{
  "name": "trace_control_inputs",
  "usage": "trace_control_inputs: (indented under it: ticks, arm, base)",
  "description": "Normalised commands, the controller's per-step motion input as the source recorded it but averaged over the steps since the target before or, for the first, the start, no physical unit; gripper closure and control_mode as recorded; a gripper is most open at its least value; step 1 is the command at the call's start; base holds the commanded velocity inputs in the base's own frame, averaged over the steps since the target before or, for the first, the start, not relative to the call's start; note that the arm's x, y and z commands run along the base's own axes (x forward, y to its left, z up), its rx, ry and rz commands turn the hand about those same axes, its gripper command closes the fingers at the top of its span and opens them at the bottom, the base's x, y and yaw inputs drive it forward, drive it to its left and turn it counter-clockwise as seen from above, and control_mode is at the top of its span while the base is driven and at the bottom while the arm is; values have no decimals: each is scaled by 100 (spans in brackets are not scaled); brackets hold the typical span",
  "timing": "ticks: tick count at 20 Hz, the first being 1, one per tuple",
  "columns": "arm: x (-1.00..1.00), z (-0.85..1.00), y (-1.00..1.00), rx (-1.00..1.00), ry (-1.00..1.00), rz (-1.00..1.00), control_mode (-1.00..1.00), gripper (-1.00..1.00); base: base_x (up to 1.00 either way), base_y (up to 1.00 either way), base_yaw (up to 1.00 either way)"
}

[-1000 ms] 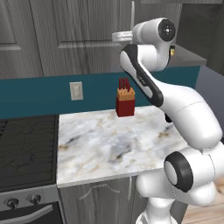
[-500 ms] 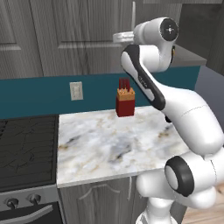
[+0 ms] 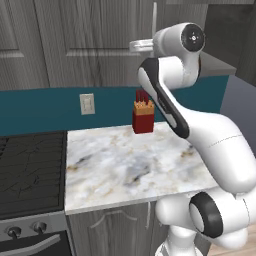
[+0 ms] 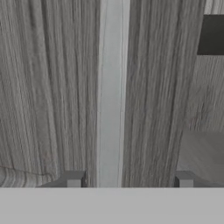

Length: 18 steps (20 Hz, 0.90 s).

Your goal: Pick the sponge and sponge from the cabinet and place them on the counter.

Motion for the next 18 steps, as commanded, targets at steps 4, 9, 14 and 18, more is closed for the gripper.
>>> trace_control_inputs:
  ticks: [4, 9, 14, 18]
  arm:
    - [-23, -43, 100, -1, 1, -8, -100, 100]
    - [-25, -44, 100, 0, 3, -8, -100, 100]
    - [-23, -43, 100, 0, 2, -8, -100, 100]
    - [-26, -40, 100, 0, 2, -7, -100, 100]
  base:
    - [0, 0, 0]
    - [0, 0, 0]
    - [0, 0, 0]
    - [0, 0, 0]
